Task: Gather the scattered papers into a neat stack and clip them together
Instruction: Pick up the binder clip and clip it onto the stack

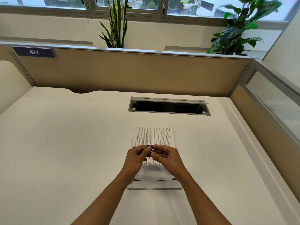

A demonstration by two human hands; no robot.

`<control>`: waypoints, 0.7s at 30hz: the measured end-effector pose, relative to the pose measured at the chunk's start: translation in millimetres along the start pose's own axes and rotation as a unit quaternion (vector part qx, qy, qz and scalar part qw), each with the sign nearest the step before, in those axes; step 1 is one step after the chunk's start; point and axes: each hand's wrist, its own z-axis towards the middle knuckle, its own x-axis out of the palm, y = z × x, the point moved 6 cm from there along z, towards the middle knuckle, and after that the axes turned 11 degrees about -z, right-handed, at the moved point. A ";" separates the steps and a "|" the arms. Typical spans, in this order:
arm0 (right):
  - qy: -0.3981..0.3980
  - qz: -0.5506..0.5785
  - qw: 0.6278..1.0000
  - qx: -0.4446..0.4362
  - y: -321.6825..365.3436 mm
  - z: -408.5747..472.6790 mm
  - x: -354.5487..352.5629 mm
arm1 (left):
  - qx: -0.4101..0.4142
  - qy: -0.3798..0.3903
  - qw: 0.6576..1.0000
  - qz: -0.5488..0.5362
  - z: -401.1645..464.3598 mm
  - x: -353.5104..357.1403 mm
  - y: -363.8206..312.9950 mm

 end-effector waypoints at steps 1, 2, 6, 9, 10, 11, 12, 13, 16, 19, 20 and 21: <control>-0.007 -0.002 1.000 -0.004 -1.5 0.0 -1.1 | 0.002 0.004 1.000 0.005 0.8 0.3 -0.1; -0.016 0.000 1.000 -0.006 -3.9 0.1 -2.3 | 0.005 0.010 1.000 0.011 1.5 0.5 -0.3; -0.093 -0.023 0.995 0.013 -18.4 0.9 -15.4 | 0.026 -0.047 0.995 0.081 8.9 -10.2 3.0; -0.190 -0.069 0.979 0.026 -33.7 1.4 -33.2 | 0.042 -0.160 0.952 0.259 14.8 -29.7 7.1; -0.216 -0.074 0.973 0.028 -39.1 1.1 -38.2 | 0.024 -0.172 0.936 0.305 16.8 -33.8 11.0; -0.238 -0.076 0.968 0.030 -43.8 0.3 -41.8 | -0.003 -0.174 0.927 0.333 18.9 -37.2 16.4; -0.256 -0.076 0.963 0.034 -48.2 -0.3 -44.3 | -0.028 -0.172 0.920 0.350 20.3 -39.0 20.8; -0.271 -0.076 0.959 0.037 -52.0 -1.0 -46.2 | -0.047 -0.170 0.916 0.360 21.8 -39.7 24.7; -0.299 -0.086 0.950 0.030 -63.2 -0.6 -45.9 | -0.062 -0.172 0.903 0.388 24.3 -35.1 25.4; -0.305 -0.121 0.944 0.023 -73.4 -0.4 -41.1 | -0.063 -0.155 0.889 0.427 28.8 -28.1 26.3; -0.304 -0.137 0.943 0.020 -75.5 -0.2 -39.4 | -0.067 -0.148 0.881 0.444 30.6 -27.0 27.6; -0.303 -0.154 0.940 0.016 -76.3 -0.5 -38.2 | -0.070 -0.143 0.876 0.456 32.4 -26.4 28.8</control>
